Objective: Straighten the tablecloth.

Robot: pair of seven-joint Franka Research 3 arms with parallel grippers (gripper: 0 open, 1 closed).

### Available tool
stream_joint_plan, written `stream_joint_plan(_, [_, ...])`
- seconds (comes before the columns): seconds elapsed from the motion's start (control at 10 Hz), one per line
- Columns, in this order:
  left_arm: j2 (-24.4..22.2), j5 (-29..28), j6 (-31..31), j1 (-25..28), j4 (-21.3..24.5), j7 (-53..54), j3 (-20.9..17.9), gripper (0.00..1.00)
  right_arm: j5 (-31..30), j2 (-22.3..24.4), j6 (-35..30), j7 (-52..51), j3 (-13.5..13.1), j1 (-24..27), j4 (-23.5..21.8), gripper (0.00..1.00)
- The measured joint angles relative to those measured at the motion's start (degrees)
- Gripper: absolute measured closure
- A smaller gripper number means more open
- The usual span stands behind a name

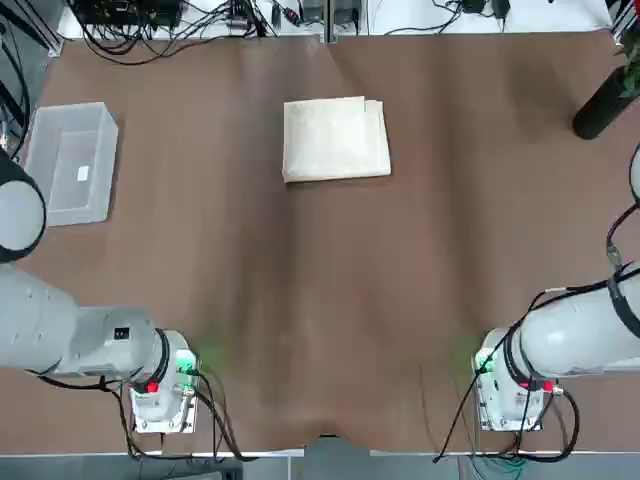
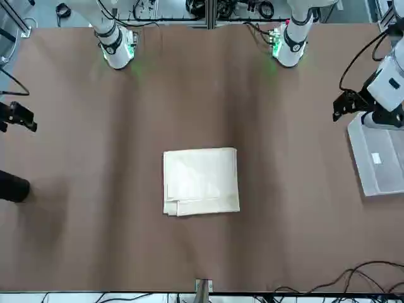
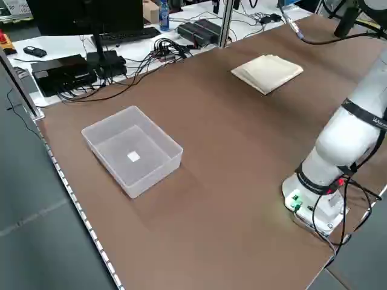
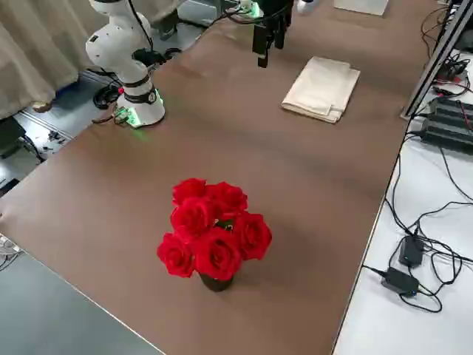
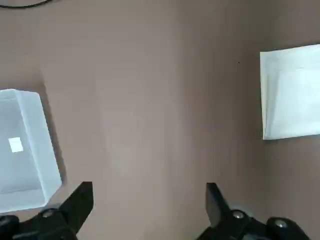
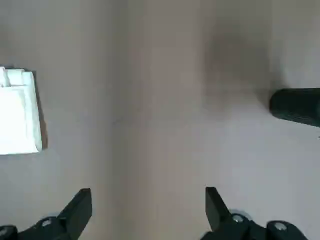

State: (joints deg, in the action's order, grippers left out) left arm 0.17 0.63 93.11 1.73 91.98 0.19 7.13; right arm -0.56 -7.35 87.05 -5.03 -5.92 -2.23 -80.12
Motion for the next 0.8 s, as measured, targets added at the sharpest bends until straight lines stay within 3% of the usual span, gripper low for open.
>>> stream_joint_plan(0.2, [0.02, 0.00, -0.13, -0.08, 0.00, 0.00, 0.02, 0.01, 2.51, -1.12, 0.34, 0.00, 0.12, -1.57, -0.05, 0.03])
stream_joint_plan(0.4, [0.02, 0.00, -0.13, -0.05, -0.04, 0.09, 0.00, 0.01, 5.34, -3.91, 2.88, 0.49, 0.25, -4.70, -0.09, 0.14])
stream_joint_plan(0.7, [0.09, 0.00, -0.25, -0.08, -0.07, 0.00, 0.01, 0.01, 6.10, -8.07, 11.75, 4.13, 0.46, -13.52, -0.11, 0.63])
stream_joint_plan(0.8, [0.33, 0.00, -0.31, -0.17, -0.07, 0.00, 0.05, 0.01, 6.61, -9.41, 13.24, 4.49, 0.48, -15.42, -0.16, 0.70])
